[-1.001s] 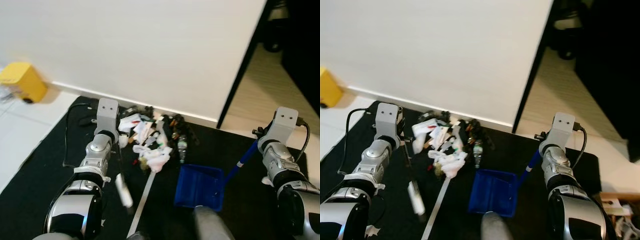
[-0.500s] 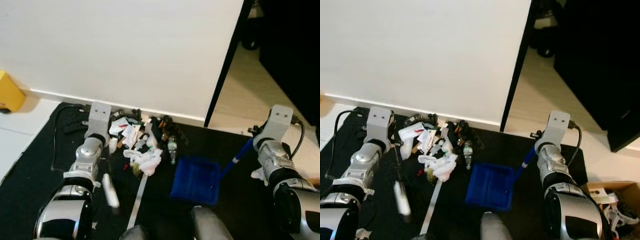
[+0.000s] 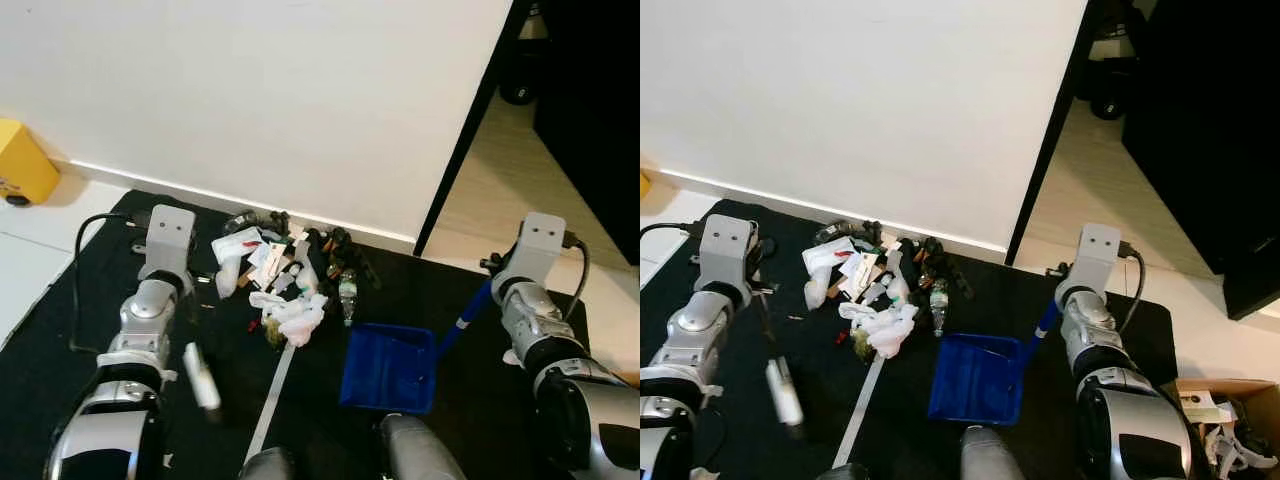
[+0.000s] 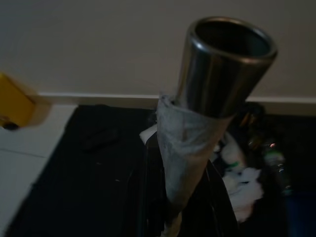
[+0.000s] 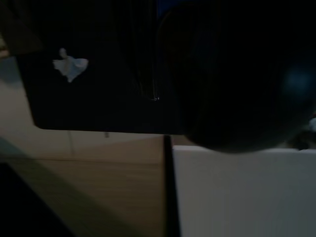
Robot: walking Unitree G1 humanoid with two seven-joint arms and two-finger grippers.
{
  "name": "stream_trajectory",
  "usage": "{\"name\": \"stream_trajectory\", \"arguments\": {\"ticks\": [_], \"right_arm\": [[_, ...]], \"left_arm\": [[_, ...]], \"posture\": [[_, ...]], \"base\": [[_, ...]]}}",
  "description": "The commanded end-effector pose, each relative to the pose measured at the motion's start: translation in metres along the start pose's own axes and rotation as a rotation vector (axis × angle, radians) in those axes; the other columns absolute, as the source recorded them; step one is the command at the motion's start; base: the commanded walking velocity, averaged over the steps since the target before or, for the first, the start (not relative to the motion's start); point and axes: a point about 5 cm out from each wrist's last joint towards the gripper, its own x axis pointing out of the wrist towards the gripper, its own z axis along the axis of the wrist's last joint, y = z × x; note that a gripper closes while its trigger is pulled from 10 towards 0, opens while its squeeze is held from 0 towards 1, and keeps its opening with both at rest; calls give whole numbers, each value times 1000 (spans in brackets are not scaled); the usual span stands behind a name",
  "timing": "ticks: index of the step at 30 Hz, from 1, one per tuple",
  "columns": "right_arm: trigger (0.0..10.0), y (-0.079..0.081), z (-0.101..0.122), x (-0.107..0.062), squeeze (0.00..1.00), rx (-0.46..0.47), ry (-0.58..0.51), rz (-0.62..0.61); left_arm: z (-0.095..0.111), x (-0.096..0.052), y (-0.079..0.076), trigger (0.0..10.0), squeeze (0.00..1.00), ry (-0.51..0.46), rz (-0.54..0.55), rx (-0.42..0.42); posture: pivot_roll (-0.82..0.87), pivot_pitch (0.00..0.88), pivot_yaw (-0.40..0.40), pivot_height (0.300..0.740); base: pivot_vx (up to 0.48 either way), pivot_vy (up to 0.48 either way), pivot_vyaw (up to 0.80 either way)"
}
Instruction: Sweep floor
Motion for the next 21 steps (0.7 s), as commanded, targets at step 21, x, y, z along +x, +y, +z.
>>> {"name": "stream_trajectory", "arguments": {"ticks": [21], "right_arm": [[10000, 0, -9, -2, 0, 19, 37, -27]], "left_arm": [[0, 4, -8, 10000, 0, 55, 61, -121]], "posture": [[72, 0, 0, 740]], "base": [[186, 0, 0]]}}
